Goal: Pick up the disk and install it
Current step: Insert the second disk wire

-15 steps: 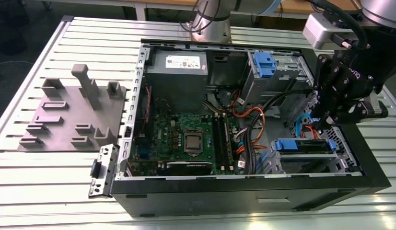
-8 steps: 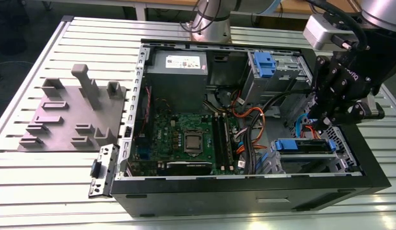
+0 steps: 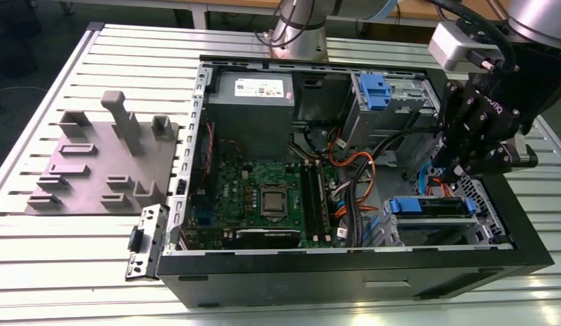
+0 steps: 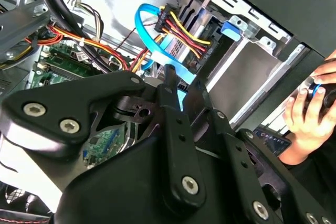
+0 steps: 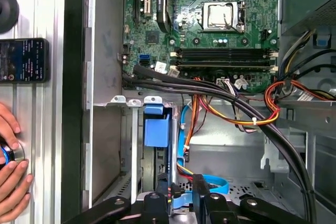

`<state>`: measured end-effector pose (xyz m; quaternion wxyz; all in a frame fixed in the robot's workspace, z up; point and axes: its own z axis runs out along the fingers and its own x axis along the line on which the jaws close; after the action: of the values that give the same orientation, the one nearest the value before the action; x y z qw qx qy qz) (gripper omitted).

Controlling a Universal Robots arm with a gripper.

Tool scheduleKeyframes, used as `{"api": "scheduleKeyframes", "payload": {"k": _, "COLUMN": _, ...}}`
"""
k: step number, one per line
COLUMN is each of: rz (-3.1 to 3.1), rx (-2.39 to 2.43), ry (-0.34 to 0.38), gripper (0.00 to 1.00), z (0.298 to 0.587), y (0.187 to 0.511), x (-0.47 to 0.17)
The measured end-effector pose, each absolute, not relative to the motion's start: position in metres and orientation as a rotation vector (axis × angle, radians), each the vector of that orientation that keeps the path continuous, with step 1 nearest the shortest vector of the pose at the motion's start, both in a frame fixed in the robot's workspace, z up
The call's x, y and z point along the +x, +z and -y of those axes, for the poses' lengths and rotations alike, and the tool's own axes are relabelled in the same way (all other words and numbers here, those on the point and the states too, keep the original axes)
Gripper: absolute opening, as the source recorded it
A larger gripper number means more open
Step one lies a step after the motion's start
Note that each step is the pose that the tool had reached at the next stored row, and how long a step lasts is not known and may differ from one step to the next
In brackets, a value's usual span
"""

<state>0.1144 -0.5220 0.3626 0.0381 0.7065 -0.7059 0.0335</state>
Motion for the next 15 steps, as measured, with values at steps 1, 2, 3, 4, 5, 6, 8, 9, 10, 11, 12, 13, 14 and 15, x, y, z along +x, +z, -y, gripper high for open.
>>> {"api": "scheduleKeyframes", "payload": {"k": 1, "rz": 2.165, "rx": 2.167, "ry": 0.103, "gripper": 0.33, "z": 0.5223, "y": 0.3621, "x": 0.1144}}
{"api": "scheduleKeyframes", "payload": {"k": 2, "rz": 2.165, "rx": 2.167, "ry": 0.104, "gripper": 0.33, "z": 0.5227, "y": 0.3617, "x": 0.1144}}
{"api": "scheduleKeyframes", "payload": {"k": 3, "rz": 2.165, "rx": 2.167, "ry": 0.104, "gripper": 0.33, "z": 0.5233, "y": 0.3612, "x": 0.1144}}
{"api": "scheduleKeyframes", "payload": {"k": 4, "rz": 2.165, "rx": 2.166, "ry": 0.104, "gripper": 0.31, "z": 0.5239, "y": 0.3608, "x": 0.1144}}
{"api": "scheduleKeyframes", "payload": {"k": 5, "rz": 2.165, "rx": 2.166, "ry": 0.105, "gripper": 0.24, "z": 0.5244, "y": 0.3604, "x": 0.1144}}
{"api": "scheduleKeyframes", "payload": {"k": 6, "rz": 2.165, "rx": 2.166, "ry": 0.105, "gripper": 0.18, "z": 0.5246, "y": 0.3602, "x": 0.1144}}
{"api": "scheduleKeyframes", "payload": {"k": 8, "rz": 2.164, "rx": 2.166, "ry": 0.105, "gripper": 0.16, "z": 0.5247, "y": 0.3602, "x": 0.1144}}
{"api": "scheduleKeyframes", "payload": {"k": 9, "rz": 2.164, "rx": 2.166, "ry": 0.105, "gripper": 0.16, "z": 0.5248, "y": 0.3602, "x": 0.1144}}
{"api": "scheduleKeyframes", "payload": {"k": 10, "rz": 2.164, "rx": 2.166, "ry": 0.105, "gripper": 0.16, "z": 0.5248, "y": 0.3601, "x": 0.1144}}
{"api": "scheduleKeyframes", "payload": {"k": 11, "rz": 2.164, "rx": 2.166, "ry": 0.105, "gripper": 0.16, "z": 0.5248, "y": 0.3601, "x": 0.1144}}
{"api": "scheduleKeyframes", "payload": {"k": 12, "rz": 2.164, "rx": 2.166, "ry": 0.105, "gripper": 0.16, "z": 0.5249, "y": 0.3601, "x": 0.1144}}
{"api": "scheduleKeyframes", "payload": {"k": 13, "rz": 2.165, "rx": 2.166, "ry": 0.105, "gripper": 0.16, "z": 0.5249, "y": 0.3601, "x": 0.1144}}
{"api": "scheduleKeyframes", "payload": {"k": 14, "rz": 2.165, "rx": 2.166, "ry": 0.105, "gripper": 0.16, "z": 0.5249, "y": 0.3601, "x": 0.1144}}
{"api": "scheduleKeyframes", "payload": {"k": 15, "rz": 2.165, "rx": 2.166, "ry": 0.105, "gripper": 0.16, "z": 0.5249, "y": 0.3601, "x": 0.1144}}
